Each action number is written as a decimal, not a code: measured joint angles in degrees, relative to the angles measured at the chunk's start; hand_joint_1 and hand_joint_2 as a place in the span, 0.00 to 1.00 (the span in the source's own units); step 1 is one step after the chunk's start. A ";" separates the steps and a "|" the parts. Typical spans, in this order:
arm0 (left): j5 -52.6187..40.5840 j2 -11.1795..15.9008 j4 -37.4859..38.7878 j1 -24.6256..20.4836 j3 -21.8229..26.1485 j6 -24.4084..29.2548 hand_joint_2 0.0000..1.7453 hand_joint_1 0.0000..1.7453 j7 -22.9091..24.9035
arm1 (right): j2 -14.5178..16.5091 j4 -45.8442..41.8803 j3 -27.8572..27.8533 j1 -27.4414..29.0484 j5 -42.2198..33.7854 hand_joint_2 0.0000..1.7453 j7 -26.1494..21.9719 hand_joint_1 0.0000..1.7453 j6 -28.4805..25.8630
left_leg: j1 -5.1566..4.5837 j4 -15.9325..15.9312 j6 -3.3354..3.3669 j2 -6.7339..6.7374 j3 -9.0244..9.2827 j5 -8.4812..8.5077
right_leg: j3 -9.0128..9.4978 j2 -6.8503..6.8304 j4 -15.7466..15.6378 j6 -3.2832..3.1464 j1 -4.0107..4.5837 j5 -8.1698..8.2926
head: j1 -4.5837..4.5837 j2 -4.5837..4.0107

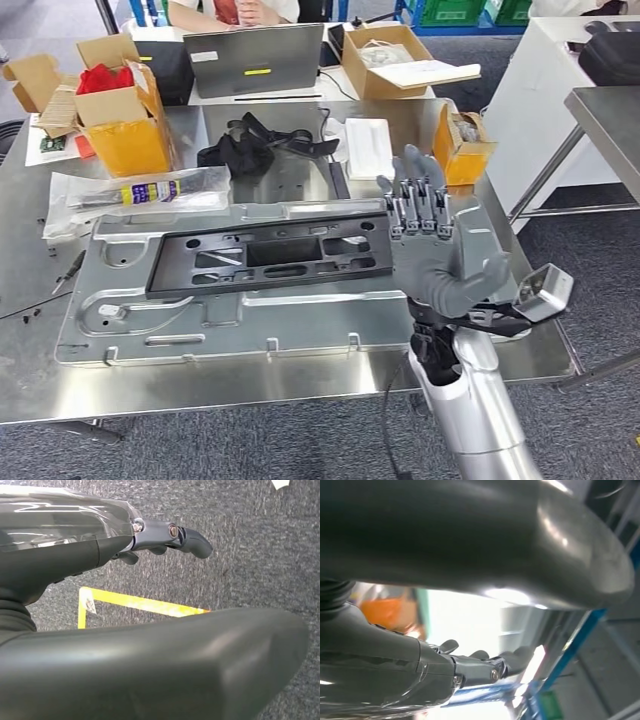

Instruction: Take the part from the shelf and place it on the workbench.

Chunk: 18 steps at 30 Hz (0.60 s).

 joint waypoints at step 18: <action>0.00 -0.41 0.00 0.26 1.19 1.38 0.00 0.00 0.59 | 4.09 -17.05 -2.74 9.69 -4.39 0.00 1.92 0.00 4.06 | 0.03 2.14 -1.00 0.00 -1.12 -1.97 | 1.93 -0.26 -1.88 -1.22 -0.61 0.54 | 0.01 0.00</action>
